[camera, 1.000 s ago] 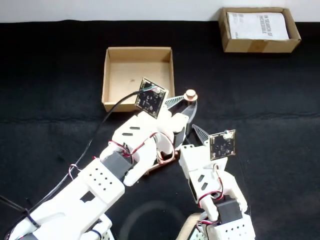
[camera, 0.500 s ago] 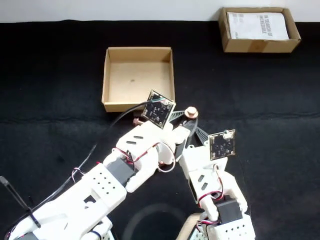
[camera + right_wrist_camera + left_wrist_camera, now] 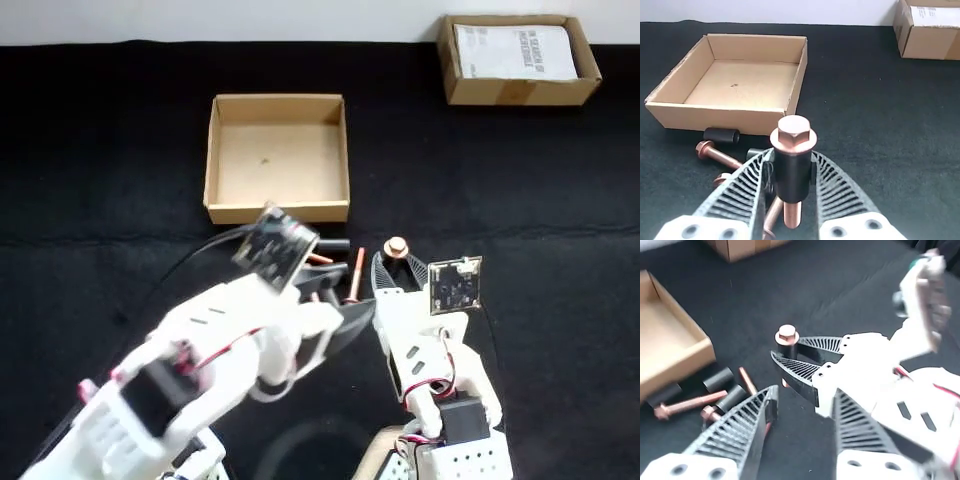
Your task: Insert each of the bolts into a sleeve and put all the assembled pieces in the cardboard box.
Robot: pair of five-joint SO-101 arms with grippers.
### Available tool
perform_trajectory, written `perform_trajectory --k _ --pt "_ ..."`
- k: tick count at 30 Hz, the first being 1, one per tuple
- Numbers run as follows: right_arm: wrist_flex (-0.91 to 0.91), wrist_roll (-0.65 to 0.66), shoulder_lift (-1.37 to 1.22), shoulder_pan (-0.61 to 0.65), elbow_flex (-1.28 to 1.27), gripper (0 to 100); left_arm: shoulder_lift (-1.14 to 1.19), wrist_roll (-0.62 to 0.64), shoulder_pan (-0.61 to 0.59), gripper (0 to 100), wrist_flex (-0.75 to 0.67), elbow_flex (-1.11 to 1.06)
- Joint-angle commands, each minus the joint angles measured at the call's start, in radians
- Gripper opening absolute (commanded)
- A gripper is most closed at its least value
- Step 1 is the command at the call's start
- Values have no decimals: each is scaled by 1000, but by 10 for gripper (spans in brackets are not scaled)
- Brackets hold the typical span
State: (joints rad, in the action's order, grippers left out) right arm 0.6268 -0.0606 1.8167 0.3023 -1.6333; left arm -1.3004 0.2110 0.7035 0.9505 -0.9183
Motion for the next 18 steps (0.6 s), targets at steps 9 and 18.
perform_trajectory --k 9,18 --pt "5 138 -325 -8 392 7 -535 -290 -601 9 41 -196" --pt "5 236 -917 102 736 7 -507 -282 -970 9 -146 -489"
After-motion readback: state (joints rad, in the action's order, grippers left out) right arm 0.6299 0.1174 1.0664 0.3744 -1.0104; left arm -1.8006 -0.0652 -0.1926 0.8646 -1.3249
